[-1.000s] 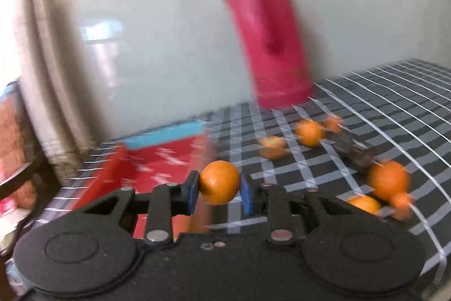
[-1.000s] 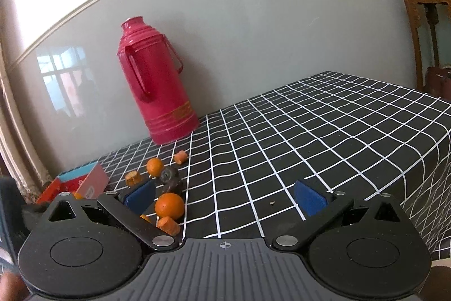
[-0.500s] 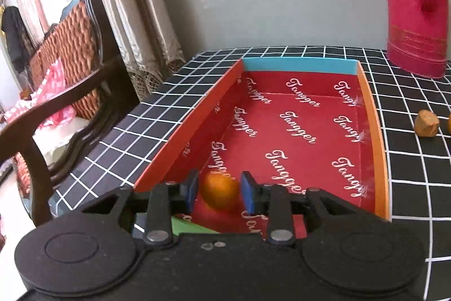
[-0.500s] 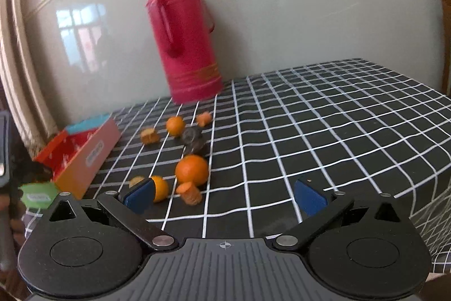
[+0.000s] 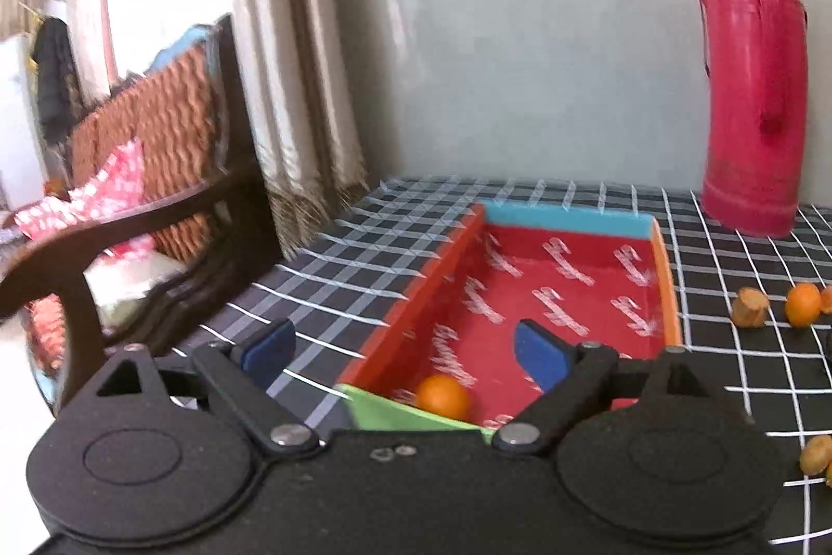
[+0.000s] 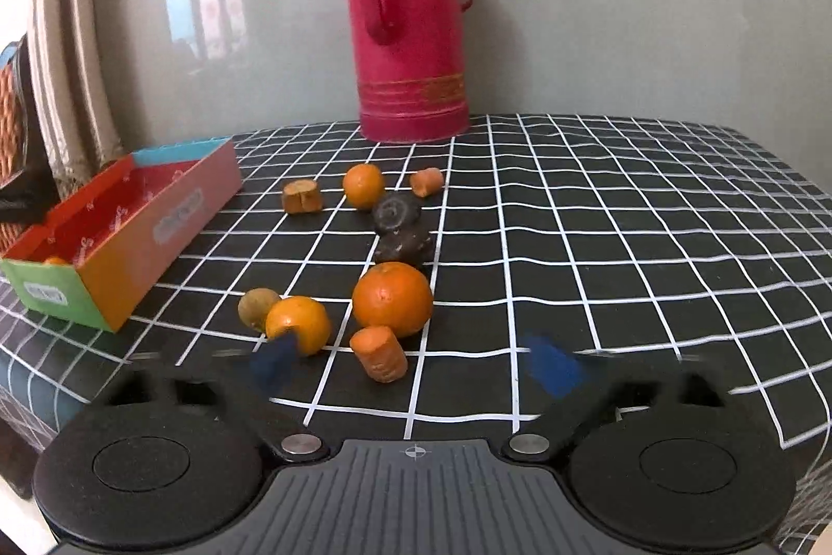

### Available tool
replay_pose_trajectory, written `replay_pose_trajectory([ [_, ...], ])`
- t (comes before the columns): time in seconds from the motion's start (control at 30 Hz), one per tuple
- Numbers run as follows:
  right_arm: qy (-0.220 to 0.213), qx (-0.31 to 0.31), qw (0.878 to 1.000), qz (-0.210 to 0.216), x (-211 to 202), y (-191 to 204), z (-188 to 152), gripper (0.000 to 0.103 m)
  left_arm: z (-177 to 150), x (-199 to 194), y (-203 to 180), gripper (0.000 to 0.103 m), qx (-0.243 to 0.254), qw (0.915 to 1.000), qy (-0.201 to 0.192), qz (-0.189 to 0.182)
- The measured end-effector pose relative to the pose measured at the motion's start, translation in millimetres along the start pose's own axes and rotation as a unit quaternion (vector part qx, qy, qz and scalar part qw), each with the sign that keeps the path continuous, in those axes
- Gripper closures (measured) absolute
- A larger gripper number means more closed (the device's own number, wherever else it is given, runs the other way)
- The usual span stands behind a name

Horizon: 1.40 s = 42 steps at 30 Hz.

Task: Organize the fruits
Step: 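Carry the mandarin into the red-lined box and open the left gripper, then grasp the small orange cylinder piece with the right gripper and drop it into the box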

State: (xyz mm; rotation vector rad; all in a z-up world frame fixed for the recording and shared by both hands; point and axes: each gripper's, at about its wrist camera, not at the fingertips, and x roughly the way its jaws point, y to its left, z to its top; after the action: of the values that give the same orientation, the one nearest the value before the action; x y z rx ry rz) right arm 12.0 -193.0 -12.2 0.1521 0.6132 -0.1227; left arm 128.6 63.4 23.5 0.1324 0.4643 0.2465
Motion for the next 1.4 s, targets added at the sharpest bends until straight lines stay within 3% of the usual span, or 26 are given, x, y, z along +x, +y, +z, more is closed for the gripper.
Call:
replay_pose_trajectory([
  [0.2, 0.012, 0.003, 1.0, 0.004, 14, -1, -2, 0.037, 2, -7, 21, 0.014, -0.013, 0.9993, -0.026, 0.021],
  [0.3, 0.011, 0.009, 1.0, 0.013, 18, -1, -1, 0.06, 3, -1, 27, 0.014, -0.017, 0.9994, -0.016, 0.024],
  [0.37, 0.01, 0.005, 1.0, 0.012, 20, 2, -1, 0.065, 3, 2, 31, 0.014, -0.021, 0.9994, -0.012, 0.025],
  [0.43, 0.01, -0.003, 1.0, 0.014, 22, 6, -2, 0.078, 2, 0, 35, 0.014, -0.026, 0.9991, -0.013, 0.03],
  [0.63, 0.001, 0.0, 1.0, 0.011, 19, 11, -5, 0.081, -1, 3, 54, 0.012, -0.045, 0.998, -0.003, 0.045],
  [0.8, -0.042, 0.009, 0.998, 0.037, 3, 22, 8, 0.081, -2, 13, 76, 0.012, -0.082, 0.9948, 0.03, 0.053],
  [1.17, -0.091, -0.034, 0.975, 0.199, 25, 121, 58, 0.081, -12, 17, 107, 0.012, -0.1, 0.9901, 0.048, 0.087],
  [1.4, -0.048, -0.072, 0.968, 0.237, 61, 169, 52, 0.08, -16, 19, 118, 0.012, -0.098, 0.9889, 0.053, 0.099],
])
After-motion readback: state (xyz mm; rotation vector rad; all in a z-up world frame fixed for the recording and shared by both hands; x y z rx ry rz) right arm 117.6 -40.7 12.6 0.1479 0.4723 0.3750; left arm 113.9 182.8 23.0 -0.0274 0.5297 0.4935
